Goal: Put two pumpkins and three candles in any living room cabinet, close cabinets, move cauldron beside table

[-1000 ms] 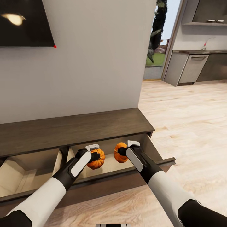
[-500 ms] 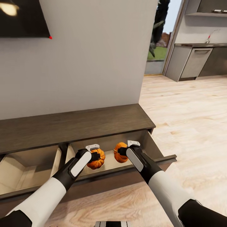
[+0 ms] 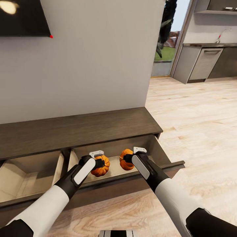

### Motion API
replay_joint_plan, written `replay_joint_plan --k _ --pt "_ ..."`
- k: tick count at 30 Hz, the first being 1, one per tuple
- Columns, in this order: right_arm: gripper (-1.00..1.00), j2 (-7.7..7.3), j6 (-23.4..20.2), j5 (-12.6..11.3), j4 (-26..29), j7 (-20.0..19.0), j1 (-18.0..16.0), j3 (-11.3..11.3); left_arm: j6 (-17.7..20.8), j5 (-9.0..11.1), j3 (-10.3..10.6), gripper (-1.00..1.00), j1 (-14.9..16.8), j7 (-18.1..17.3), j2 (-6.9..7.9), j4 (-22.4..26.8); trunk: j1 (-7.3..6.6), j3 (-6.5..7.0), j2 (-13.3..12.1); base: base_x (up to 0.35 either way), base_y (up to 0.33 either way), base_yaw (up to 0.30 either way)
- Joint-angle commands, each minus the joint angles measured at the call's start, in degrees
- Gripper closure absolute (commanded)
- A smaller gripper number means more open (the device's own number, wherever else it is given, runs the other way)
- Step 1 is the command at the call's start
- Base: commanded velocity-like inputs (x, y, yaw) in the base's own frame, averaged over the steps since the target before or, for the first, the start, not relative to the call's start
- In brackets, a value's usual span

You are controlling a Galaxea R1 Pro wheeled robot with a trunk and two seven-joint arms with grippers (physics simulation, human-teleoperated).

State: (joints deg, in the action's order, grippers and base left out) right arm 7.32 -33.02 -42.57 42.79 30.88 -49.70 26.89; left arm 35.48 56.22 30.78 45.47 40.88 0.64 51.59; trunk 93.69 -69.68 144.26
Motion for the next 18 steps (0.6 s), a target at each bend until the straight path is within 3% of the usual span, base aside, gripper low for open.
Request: replay_joint_plan --k 1,18 --pt "1.00 -0.03 -0.02 -0.58 0.05 0.67 -0.05 0.18 0.02 0.47 0.24 1.00 0.06 0.60 0.07 0.09 -0.01 -0.05 0.02 0.000 0.000 0.000" --pt "1.00 0.06 2.29 -0.33 -1.63 1.02 -0.06 0.11 0.03 0.47 1.19 1.00 0.06 0.64 0.08 0.09 -0.01 -0.05 0.02 0.000 -0.016 0.000"
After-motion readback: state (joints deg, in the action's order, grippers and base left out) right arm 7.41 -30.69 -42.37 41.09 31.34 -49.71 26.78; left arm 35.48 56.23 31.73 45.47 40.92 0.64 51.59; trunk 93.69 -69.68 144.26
